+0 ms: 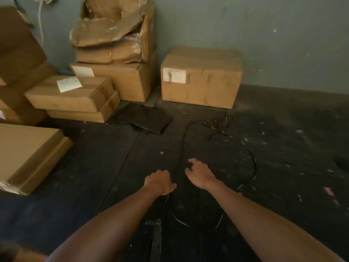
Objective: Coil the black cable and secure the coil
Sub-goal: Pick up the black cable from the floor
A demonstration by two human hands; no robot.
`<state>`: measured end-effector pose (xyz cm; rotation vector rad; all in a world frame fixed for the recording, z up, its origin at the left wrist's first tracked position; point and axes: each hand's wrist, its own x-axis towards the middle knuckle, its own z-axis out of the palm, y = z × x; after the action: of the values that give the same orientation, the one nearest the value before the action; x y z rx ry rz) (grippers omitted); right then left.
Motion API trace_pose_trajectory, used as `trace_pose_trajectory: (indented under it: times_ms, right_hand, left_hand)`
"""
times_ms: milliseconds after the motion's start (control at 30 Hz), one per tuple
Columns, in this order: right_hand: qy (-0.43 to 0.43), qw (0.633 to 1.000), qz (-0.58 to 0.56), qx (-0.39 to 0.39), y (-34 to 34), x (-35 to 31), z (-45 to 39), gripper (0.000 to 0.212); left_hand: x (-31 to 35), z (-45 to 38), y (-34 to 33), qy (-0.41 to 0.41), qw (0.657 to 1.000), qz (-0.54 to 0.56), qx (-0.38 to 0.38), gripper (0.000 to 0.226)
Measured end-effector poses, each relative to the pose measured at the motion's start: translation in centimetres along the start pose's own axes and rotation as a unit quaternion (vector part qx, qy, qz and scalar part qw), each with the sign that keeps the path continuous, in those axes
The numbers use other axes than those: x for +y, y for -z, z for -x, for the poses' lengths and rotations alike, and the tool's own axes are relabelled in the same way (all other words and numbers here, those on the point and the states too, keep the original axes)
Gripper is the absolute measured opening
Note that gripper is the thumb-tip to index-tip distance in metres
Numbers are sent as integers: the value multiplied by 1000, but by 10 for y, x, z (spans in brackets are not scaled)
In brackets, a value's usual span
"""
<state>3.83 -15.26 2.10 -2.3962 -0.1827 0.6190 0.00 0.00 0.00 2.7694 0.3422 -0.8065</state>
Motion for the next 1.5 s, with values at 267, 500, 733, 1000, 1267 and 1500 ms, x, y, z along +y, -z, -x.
trace_pose_trajectory:
  times_ms: [267,500,733,1000,1267,1500]
  right_hand:
    - [5,980,135,-148,-34,17,19,28]
    - [90,934,269,-216,-57,16,36,25]
    - [54,977,62,-197,29,24,42,6]
    - [97,987,-129,-20,108,37,20,6]
    - [69,914,-339,211,170,66,21,11]
    - [16,787,-485,381,208,76,29,10]
  left_hand:
    - [-5,-8,-25,34,997,58,31,15]
    - [-9,-8,-20,-13,992,126,14,25]
    - [8,-7,6,-173,983,24,59,36]
    - [-17,-10,16,-156,980,43,119,32]
    - [-5,-5,70,-167,964,62,199,25]
    - [-4,11,89,-140,963,22,230,25]
